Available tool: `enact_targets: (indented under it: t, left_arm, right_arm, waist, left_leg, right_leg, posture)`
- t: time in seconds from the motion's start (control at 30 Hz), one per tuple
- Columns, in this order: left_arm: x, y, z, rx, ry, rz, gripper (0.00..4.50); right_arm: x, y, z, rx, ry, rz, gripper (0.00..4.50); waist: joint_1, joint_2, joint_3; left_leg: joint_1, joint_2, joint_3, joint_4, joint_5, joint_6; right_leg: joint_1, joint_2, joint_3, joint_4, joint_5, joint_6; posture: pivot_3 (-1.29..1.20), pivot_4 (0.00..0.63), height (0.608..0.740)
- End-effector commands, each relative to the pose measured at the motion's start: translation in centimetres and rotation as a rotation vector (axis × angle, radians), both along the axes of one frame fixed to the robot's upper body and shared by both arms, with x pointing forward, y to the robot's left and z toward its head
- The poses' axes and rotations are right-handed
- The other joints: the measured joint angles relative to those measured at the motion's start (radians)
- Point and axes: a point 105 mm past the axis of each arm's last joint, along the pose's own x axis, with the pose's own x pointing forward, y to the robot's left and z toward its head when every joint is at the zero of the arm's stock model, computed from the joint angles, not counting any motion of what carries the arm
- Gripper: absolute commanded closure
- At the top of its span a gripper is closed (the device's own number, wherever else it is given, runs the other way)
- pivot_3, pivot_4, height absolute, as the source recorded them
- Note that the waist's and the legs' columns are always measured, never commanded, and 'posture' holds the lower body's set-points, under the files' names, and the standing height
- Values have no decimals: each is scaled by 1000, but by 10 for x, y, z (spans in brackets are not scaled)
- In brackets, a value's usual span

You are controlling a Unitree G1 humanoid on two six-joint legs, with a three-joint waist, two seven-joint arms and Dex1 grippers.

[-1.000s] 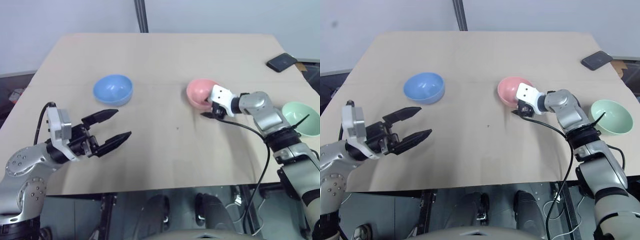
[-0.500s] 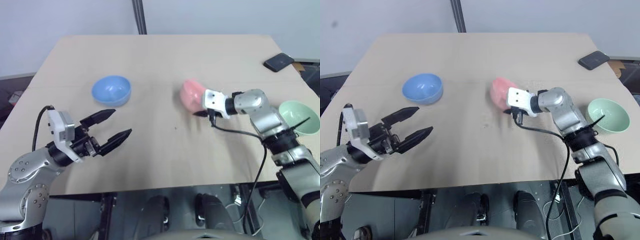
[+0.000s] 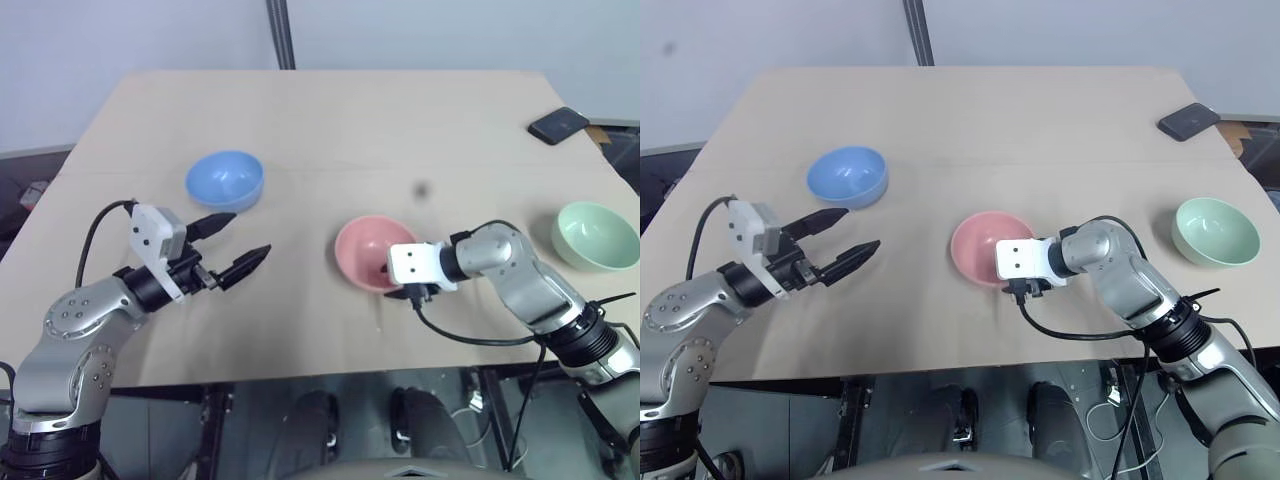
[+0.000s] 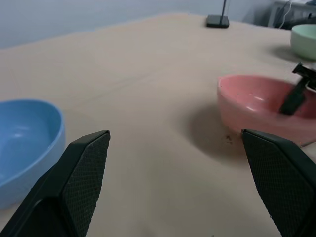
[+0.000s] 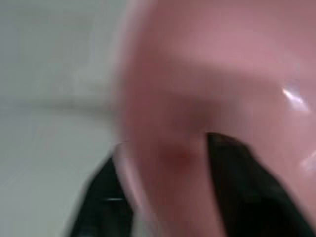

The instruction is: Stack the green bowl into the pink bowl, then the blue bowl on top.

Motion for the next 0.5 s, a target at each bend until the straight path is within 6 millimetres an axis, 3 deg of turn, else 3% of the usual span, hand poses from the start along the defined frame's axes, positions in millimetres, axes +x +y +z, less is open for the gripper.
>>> enact_targets:
  t: [0.03, 0.07, 0.13, 0.27, 0.37, 0.5]
  left_arm:
    - [-12, -18, 17, -65, -23, -197, 0]
    - [-15, -22, 19, -88, -23, -247, 0]
    - [-19, -25, 23, -119, -22, -316, 0]
    - [-24, -36, 26, -92, -17, -489, 0]
    - [-20, -46, 33, -84, -40, -575, 0]
    - [-19, -61, 41, -82, -59, -690, 0]
  right_arm:
    - [2, -4, 30, 98, -95, -85, 524]
    - [-1, -7, 37, 137, -90, -124, 85]
    - [-7, -14, 45, 186, -74, -184, 85]
    - [-25, -47, 67, 295, -45, -354, 85]
    - [-25, -82, 78, 386, -70, -570, 85]
    - [-5, -148, 79, 342, -253, -883, 85]
  waist:
    - [3, 0, 0]
    - [4, 0, 0]
    - [2, 0, 0]
    - [13, 0, 0]
    - [22, 0, 0]
    - [24, 0, 0]
  left_leg:
    - [-1, 0, 0, 0, 0, 0]
    - [-1, 0, -1, 0, 0, 0]
    - [0, 0, -1, 0, 0, 0]
    - [-1, 0, -2, 0, 0, 0]
    - [0, 0, -2, 0, 0, 0]
    - [0, -1, -1, 0, 0, 0]
  right_leg:
    - [0, 0, 0, 0, 0, 0]
    - [0, 0, -1, 0, 0, 0]
    - [0, 0, -1, -1, 0, 0]
    - [0, -1, -2, -1, 0, 0]
    - [1, 0, -2, -1, 0, 0]
    - [1, 0, -2, -1, 0, 0]
  posture:
    - [0, 150, 739]
    - [0, 150, 739]
    - [0, 150, 739]
    - [0, 150, 739]
    - [0, 150, 739]
    - [0, 150, 739]
